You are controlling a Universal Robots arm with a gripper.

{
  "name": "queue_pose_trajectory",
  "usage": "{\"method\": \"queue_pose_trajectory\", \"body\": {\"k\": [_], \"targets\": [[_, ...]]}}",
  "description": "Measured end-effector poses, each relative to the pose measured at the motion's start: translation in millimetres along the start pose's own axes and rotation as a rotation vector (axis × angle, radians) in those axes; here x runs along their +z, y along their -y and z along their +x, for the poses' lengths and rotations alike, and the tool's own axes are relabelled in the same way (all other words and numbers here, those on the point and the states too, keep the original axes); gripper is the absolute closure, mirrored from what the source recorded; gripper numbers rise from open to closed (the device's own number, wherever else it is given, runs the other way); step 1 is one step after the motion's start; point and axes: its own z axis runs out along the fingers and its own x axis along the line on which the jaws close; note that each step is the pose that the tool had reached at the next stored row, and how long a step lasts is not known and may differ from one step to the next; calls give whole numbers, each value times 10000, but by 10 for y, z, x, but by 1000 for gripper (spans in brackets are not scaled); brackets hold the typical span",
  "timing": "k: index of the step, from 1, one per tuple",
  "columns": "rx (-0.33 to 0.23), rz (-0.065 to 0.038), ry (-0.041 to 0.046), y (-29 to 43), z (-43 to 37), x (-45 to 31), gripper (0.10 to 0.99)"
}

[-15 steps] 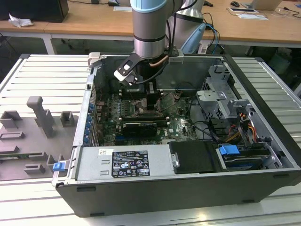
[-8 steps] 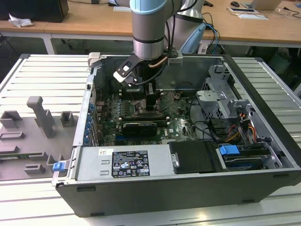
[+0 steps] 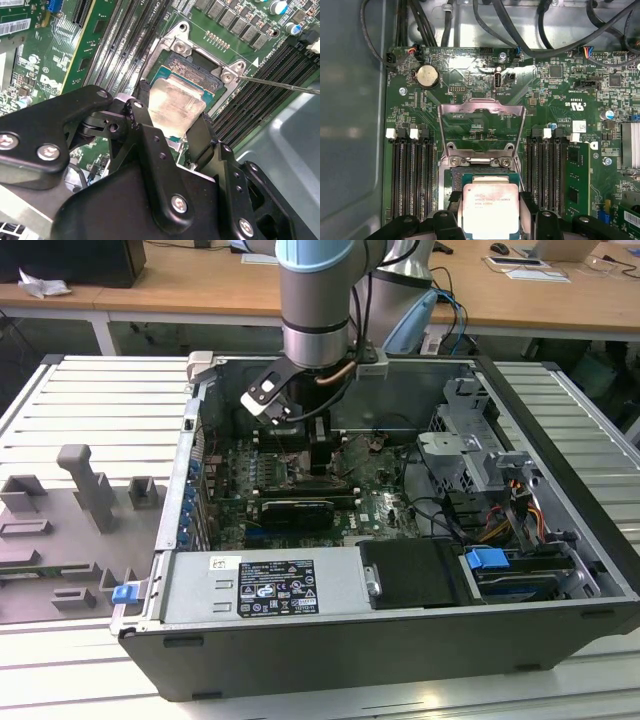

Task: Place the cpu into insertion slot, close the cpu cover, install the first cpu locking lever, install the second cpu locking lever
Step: 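Place the cpu into insertion slot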

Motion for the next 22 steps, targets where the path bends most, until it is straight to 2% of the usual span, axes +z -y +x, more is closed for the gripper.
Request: {"method": "queue_pose_trajectory", "body": {"k": [4,10,13,22], "targets": [[218,5,16,5,0,13,545],[221,6,15,12,5,55,545],[191,7,13,32,40,173,545],[172,8,14,36,79,232,545]]}}
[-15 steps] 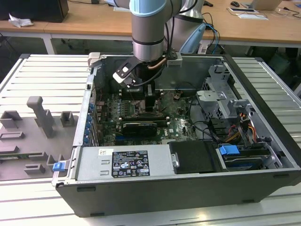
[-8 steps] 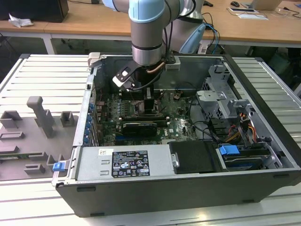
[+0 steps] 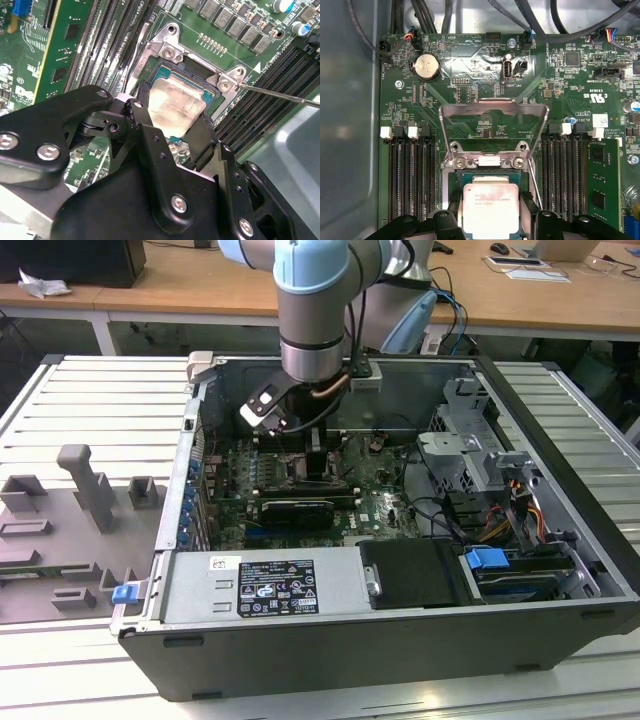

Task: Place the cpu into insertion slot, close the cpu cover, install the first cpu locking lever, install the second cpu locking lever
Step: 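Place the cpu into insertion slot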

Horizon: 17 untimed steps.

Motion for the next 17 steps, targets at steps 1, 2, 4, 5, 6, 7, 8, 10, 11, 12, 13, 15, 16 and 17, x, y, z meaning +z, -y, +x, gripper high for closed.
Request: {"method": "queue_pose_trajectory", "body": {"k": [1,2,4,5,6,7,8,10,11,12,13,15,16,17], "targets": [[0,2,3,1,1,7,545],[0,3,4,2,3,15,545],[-1,0,1,2,4,20,545],[0,0,2,2,4,21,545],[0,-1,1,2,4,23,545],[2,-13,-14,1,7,29,537],[1,-9,-11,1,7,29,537],[0,-1,-1,2,4,27,471],[0,0,1,2,4,24,471],[0,-1,-1,2,4,18,471],[0,-1,-4,1,4,5,471],[3,3,-18,-2,4,-44,471],[2,4,-20,-3,3,-59,471],[2,8,-20,-5,3,-77,471]]}}
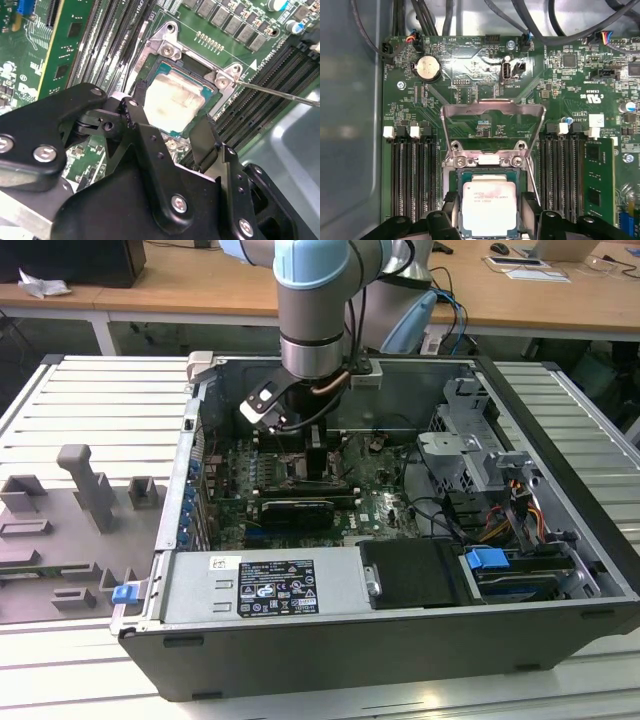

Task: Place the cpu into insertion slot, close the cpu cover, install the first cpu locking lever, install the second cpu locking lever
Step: 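Place the cpu into insertion slot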

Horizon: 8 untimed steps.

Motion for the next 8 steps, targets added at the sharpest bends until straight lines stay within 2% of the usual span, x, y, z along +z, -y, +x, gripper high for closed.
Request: {"method": "queue_pose_trajectory", "body": {"k": [3,4,5,7,8], "targets": [[-1,67,-1,-9,0,-40,486],[-2,102,-1,-15,0,-40,616],[-2,137,3,-23,0,-40,675],[-2,164,3,-29,0,-40,675],[0,166,3,-29,0,-40,796]]}}
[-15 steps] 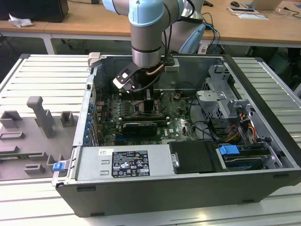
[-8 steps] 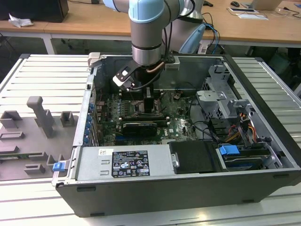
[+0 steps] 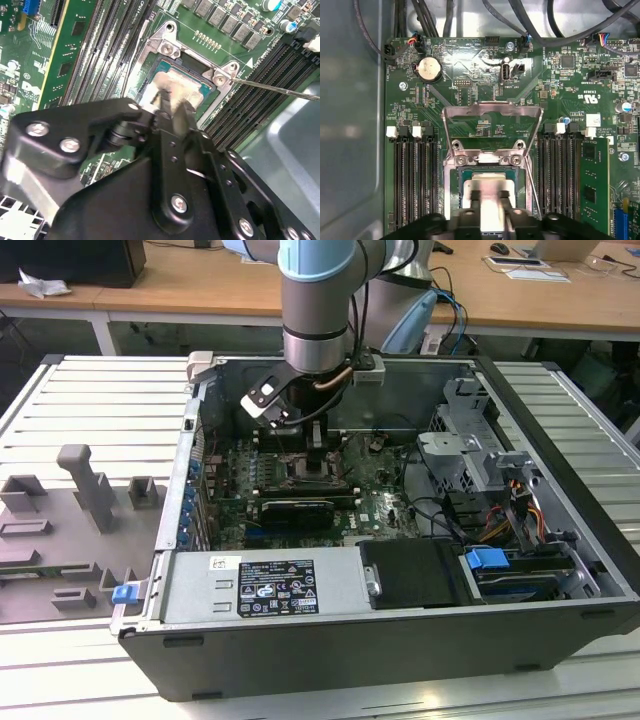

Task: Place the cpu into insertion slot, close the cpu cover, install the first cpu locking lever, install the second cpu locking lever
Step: 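Place the cpu into insertion slot, then close the cpu cover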

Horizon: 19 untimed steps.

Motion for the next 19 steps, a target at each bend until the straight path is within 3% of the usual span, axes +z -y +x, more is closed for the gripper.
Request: {"method": "queue_pose_trajectory", "body": {"k": [1,2,4,19], "targets": [[0,1,-1,0,0,0,855],[-1,2,-1,-1,0,-1,855],[-2,2,-1,-1,0,-6,976],[-2,2,0,-4,-1,-70,980]]}}
